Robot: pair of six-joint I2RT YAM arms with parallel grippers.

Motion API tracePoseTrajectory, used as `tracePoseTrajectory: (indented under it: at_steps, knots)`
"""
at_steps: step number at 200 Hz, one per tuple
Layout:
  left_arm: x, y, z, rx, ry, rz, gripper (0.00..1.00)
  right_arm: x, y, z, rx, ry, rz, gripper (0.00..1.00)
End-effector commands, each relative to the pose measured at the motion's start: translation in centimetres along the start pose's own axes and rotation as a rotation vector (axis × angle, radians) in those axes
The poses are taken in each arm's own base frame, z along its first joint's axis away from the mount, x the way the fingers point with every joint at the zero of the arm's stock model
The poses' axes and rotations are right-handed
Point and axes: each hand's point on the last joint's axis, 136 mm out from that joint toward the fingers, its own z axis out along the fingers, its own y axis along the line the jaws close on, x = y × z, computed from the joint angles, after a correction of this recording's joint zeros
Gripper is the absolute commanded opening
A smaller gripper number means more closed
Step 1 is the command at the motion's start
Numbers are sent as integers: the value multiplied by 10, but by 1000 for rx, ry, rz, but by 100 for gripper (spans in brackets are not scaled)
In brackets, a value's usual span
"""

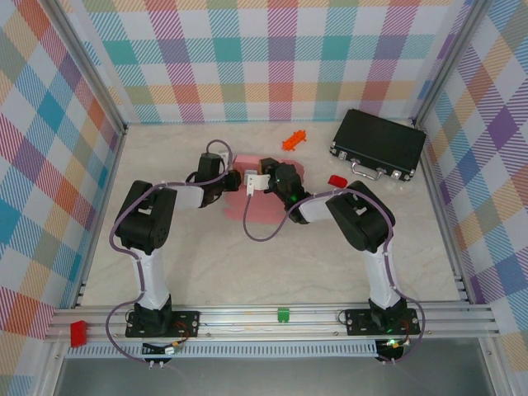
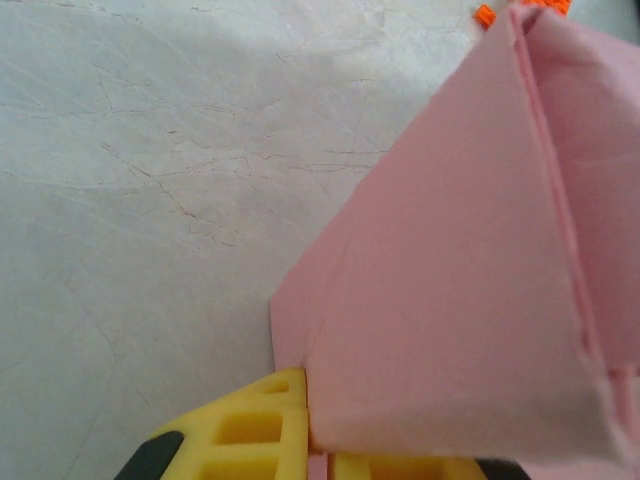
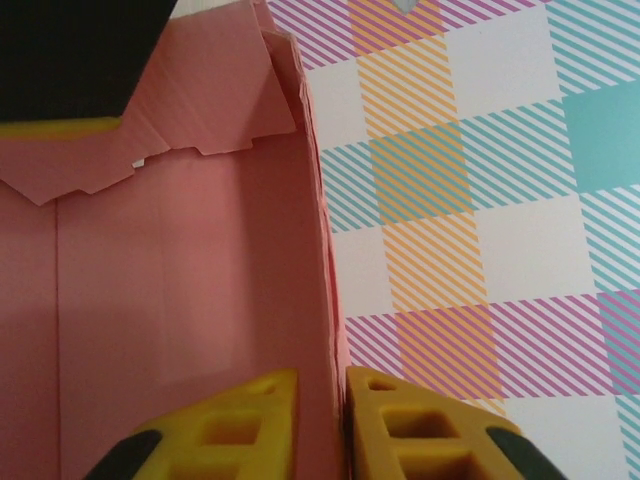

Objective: Fold the paper box

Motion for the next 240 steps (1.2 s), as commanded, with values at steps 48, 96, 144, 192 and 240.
tracePoseTrajectory:
  at_steps: [48, 96, 144, 192, 240]
  knots:
    - [-5, -8, -8, -38, -11, 99, 10, -13, -7, -9, 20, -26, 53, 55]
    - [-3, 0, -16, -123, -10, 150, 10, -16, -28, -30, -8, -7, 184, 75]
    - [0, 4, -33, -167, -23, 182, 10, -19, -51, -62, -90, 24, 419, 80]
    - [4, 4, -45, -168, -43, 210, 10, 10, -59, -88, -184, 149, 708, 81]
    - [5, 4, -45, -165, -52, 224, 8, 78, -70, -105, -210, 346, 1032, 79]
